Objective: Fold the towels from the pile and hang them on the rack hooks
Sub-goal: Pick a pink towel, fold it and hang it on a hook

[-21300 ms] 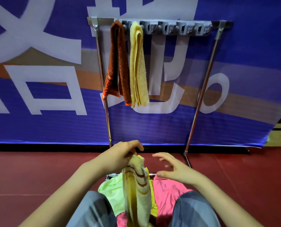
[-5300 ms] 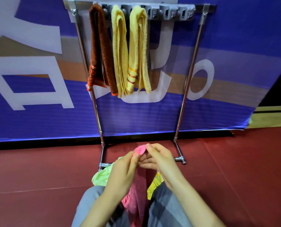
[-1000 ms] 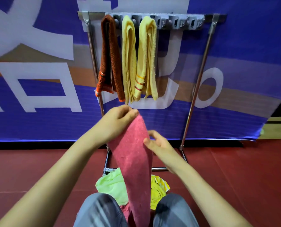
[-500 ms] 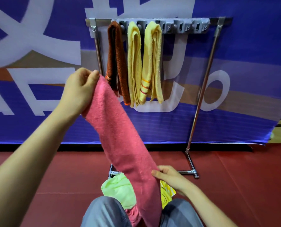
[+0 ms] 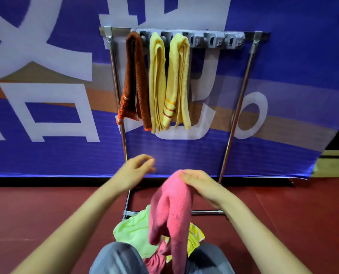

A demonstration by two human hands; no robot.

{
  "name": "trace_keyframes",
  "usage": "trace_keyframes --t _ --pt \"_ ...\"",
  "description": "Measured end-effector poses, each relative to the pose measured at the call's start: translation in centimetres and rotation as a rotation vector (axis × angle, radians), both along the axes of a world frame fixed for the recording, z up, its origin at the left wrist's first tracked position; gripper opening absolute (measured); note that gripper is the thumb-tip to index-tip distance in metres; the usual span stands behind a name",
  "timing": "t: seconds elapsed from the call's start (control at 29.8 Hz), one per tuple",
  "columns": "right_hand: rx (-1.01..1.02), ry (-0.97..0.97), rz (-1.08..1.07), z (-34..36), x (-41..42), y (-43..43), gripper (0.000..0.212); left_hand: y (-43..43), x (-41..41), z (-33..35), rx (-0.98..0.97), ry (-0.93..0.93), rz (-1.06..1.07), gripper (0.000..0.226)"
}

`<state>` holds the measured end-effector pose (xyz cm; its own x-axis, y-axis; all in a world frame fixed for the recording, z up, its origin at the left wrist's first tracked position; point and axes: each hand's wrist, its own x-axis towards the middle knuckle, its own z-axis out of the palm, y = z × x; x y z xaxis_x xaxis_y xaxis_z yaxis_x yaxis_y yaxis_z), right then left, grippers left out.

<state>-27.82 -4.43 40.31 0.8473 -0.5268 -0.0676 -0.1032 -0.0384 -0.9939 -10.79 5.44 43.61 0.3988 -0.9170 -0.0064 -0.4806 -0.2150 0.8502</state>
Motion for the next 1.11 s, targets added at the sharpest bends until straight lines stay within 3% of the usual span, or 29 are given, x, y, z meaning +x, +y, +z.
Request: trace_keyframes --t 0.1,0.27,0.44,0.6,0.67,0.81,0.97,1.11 --pt "0.02 -0.001 0.042 1.1 0.2 0.5 0.016 -1.5 -3.9 0.4 -0.147 0.239 -0.155 0.024" --pt "0.067 -0.01 0.039 2.5 -0.8 0.4 0.021 -2.4 -6.0 0.6 -0.17 0.272 -0.18 0.033" --pt "0.088 -0.019 0.048 2.7 -2.4 0.7 0.022 -2.4 -6.4 2.6 -0.267 0.269 -0.162 0.025" --pt "0.153 0.008 0.126 0.5 -3.3 0.9 0.063 -1.4 -5.1 5.3 -0.334 0.312 -0.078 0.022" --pt "0.191 -0.049 0.1 0.5 -3.4 1.0 0.069 -0.5 -3.8 5.3 -0.289 0.28 -0.08 0.022" --pt "0.242 -0.198 0.046 2.4 -2.7 1.1 0.082 0.3 -2.7 3.8 -0.011 0.263 -0.229 0.038" --pt "0.175 -0.25 0.104 4.8 -1.1 1.8 0.058 -0.4 -4.1 3.5 0.008 0.527 -0.322 0.048" --pt "0.13 -0.2 -0.044 6.4 -2.1 1.6 0.038 -1.0 -4.9 4.5 -0.113 0.701 -0.352 0.053"
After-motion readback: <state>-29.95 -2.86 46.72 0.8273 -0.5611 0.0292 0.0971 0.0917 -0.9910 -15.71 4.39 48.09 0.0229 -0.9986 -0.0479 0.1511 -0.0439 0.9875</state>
